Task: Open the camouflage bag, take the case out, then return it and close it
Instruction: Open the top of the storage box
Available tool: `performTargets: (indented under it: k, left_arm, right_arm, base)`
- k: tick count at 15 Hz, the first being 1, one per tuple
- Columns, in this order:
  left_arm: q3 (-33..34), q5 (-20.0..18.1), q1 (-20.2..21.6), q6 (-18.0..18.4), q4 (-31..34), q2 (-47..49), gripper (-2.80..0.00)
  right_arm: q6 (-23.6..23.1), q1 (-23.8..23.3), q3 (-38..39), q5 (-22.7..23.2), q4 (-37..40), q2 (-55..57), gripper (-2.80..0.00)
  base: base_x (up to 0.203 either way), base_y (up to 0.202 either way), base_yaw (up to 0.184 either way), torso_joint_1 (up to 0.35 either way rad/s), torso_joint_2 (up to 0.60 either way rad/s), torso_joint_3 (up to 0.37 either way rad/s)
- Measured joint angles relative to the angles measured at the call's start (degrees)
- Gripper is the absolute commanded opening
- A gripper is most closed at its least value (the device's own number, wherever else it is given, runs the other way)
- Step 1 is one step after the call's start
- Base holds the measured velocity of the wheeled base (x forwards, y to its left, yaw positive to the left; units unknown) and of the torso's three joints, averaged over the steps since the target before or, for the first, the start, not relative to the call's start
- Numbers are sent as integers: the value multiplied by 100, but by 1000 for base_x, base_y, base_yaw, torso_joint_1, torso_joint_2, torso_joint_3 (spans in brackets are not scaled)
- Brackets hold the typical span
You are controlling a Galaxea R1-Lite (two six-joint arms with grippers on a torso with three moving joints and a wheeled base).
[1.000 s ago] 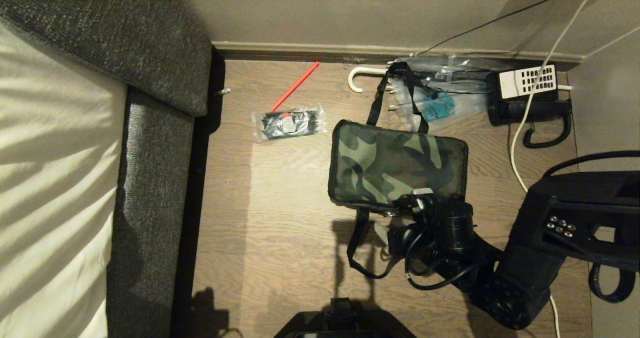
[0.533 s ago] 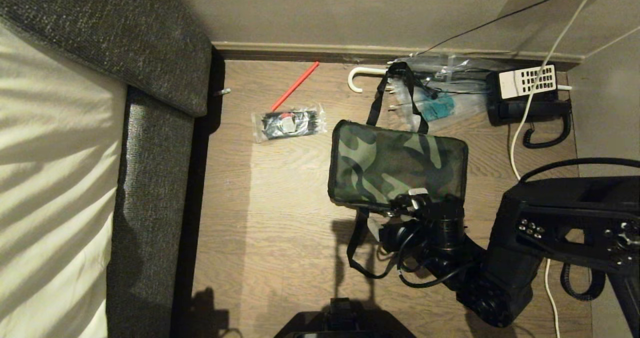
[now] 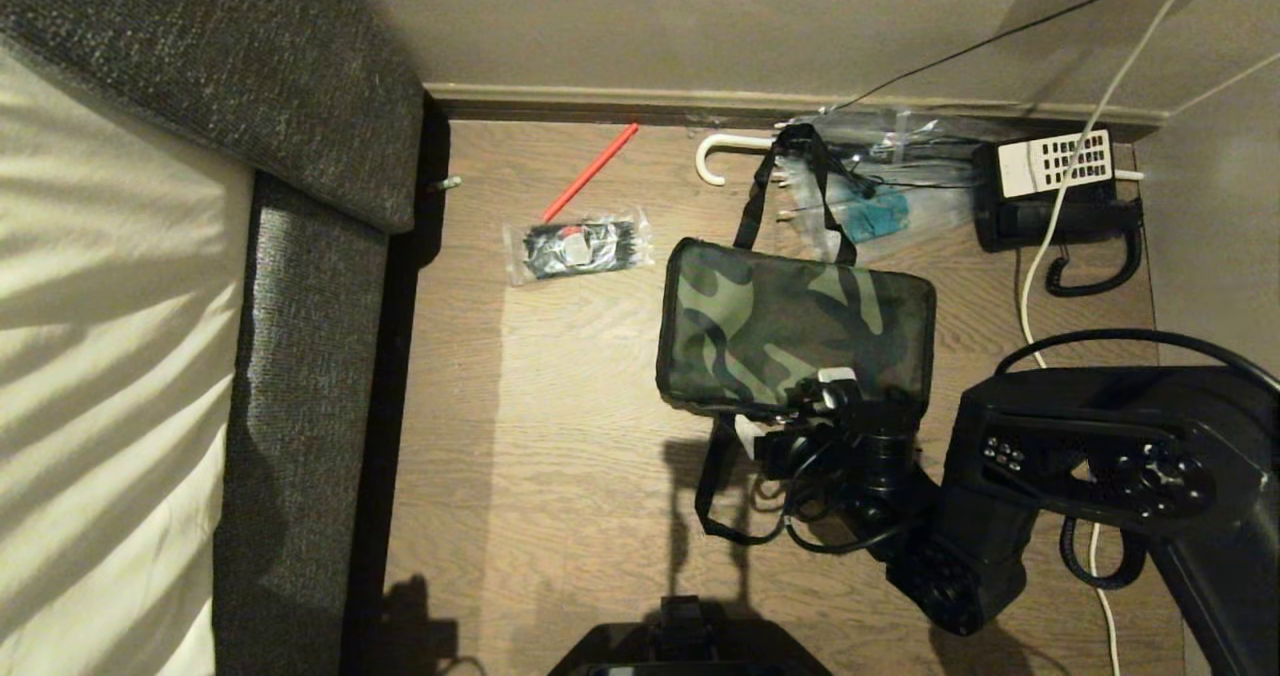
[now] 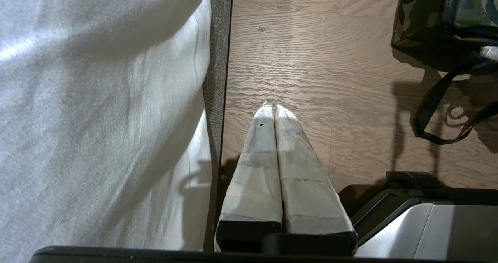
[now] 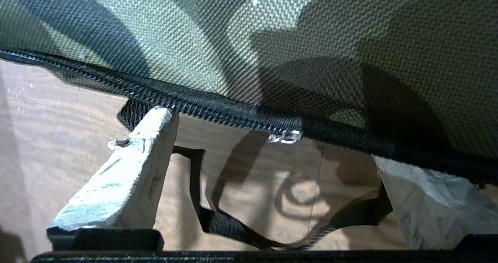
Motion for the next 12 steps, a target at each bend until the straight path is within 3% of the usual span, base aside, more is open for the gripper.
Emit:
performTargets:
  k: [5,6,12]
  left_arm:
    - [0,-2,0,0,0,0,-280]
    - [0,-2,0,0,0,0,-280]
    - [0,-4,0,0,0,0,-280]
  right_arm:
    - [23,-24,-73,-21,-332,238,0]
    - [26,-24,-83,-26,-336,270,-280]
    - [-41,-29,-207,-31,-338,426,-280]
  base:
    - [0,0,0,0,0,0]
    - [0,0,0,0,0,0]
    - [0,0,0,0,0,0]
